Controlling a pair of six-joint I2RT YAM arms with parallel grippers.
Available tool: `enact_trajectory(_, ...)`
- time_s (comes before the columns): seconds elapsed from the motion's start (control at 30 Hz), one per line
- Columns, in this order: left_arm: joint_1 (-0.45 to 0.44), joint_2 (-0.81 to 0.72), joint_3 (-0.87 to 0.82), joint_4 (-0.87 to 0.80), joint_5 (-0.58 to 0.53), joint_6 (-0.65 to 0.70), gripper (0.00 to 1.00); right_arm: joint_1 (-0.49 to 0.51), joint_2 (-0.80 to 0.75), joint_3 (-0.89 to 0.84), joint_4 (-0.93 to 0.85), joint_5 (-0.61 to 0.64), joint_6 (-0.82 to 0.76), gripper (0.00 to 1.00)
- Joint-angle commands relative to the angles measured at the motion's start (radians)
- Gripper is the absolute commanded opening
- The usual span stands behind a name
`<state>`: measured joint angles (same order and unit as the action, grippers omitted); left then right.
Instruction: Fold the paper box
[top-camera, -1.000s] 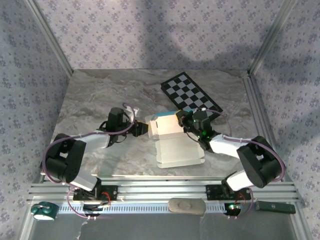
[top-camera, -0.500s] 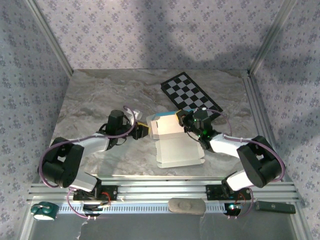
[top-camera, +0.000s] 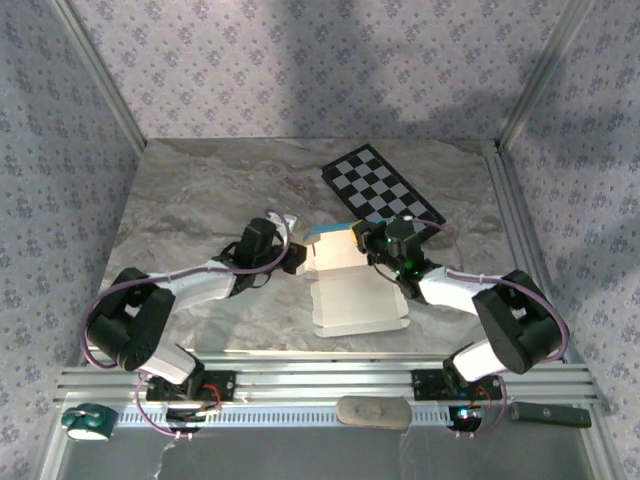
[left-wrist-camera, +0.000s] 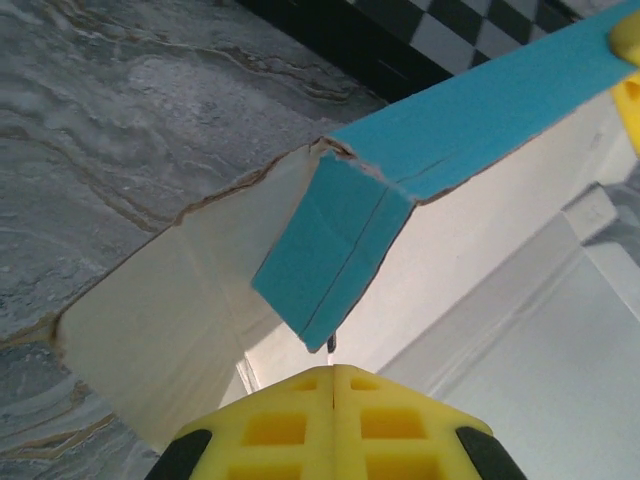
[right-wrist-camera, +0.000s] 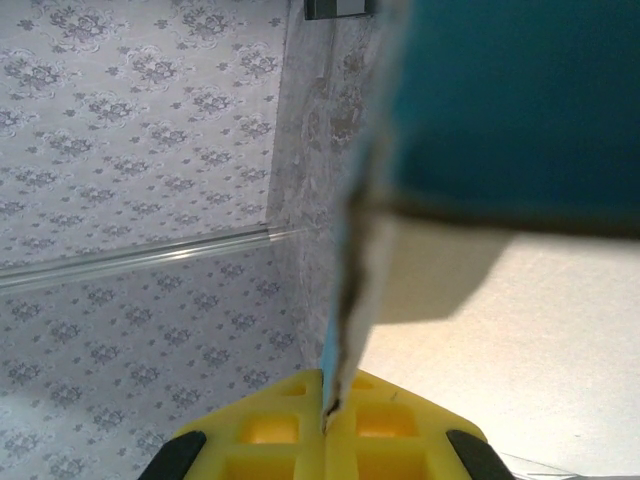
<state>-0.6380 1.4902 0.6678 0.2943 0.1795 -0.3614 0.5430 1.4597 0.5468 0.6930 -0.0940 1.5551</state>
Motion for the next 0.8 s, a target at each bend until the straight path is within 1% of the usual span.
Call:
enact_trajectory(0.0, -0.045, -0.011, 0.03, -0.074, -0.228, -0.071, 0.0, 0.013, -0.008, -0.002, 0.019, 0.039, 0.005, 0.0)
enact_trajectory(0.17, -0.111, -0.005, 0.059, -0.159, -0.451, -0.192, 0.0, 0.031, -0.012, -0.01, 0.021, 0.063, 0.005, 0.0)
enact_trajectory(0.2, -0.114, -0.005, 0.064, -0.173, -0.456, -0.202, 0.0, 0.03, -0.012, -0.011, 0.023, 0.063, 0.006, 0.0)
enact_trajectory(0.23, -0.113, -0.016, 0.058, -0.161, -0.426, -0.201, 0.0, 0.027, -0.015, -0.011, 0.022, 0.062, 0.007, 0.0)
enact_trajectory(0.27, -0.113, -0.033, 0.054, -0.158, -0.393, -0.203, 0.08, 0.023, -0.016, -0.012, 0.017, 0.058, 0.008, 0.0)
enact_trajectory(0.37, -0.11, -0.144, -0.012, -0.13, -0.303, -0.174, 0.57, 0.013, -0.021, -0.009, 0.004, 0.047, 0.005, 0.0)
enact_trajectory(0.4, -0.099, -0.176, -0.034, -0.125, -0.267, -0.149, 0.62, 0.008, -0.02, -0.004, -0.006, 0.037, 0.003, 0.0)
enact_trajectory(0.43, -0.063, -0.194, -0.052, -0.128, -0.191, -0.121, 0.63, 0.002, -0.018, 0.002, -0.017, 0.027, 0.003, 0.0)
enact_trajectory(0.47, -0.01, -0.196, -0.061, -0.135, -0.09, -0.102, 0.6, -0.006, -0.016, 0.007, -0.021, 0.013, 0.004, 0.0)
enact_trajectory(0.53, 0.107, -0.187, -0.107, -0.059, 0.125, -0.082, 0.59, -0.02, -0.01, 0.022, -0.044, -0.012, 0.01, 0.0)
enact_trajectory(0.57, 0.159, -0.176, -0.121, -0.023, 0.212, -0.084, 0.57, -0.025, -0.01, 0.028, -0.056, -0.021, 0.011, 0.0)
enact_trajectory(0.63, 0.2, -0.164, -0.129, 0.031, 0.308, -0.055, 0.57, -0.036, -0.009, 0.045, -0.078, -0.044, 0.011, 0.0)
enact_trajectory(0.7, 0.201, -0.139, -0.098, 0.011, 0.36, 0.008, 0.56, -0.047, -0.004, 0.065, -0.109, -0.067, 0.007, 0.0)
enact_trajectory(0.77, 0.197, -0.115, -0.081, 0.017, 0.389, 0.04, 0.56, -0.052, 0.0, 0.07, -0.114, -0.069, 0.01, 0.0)
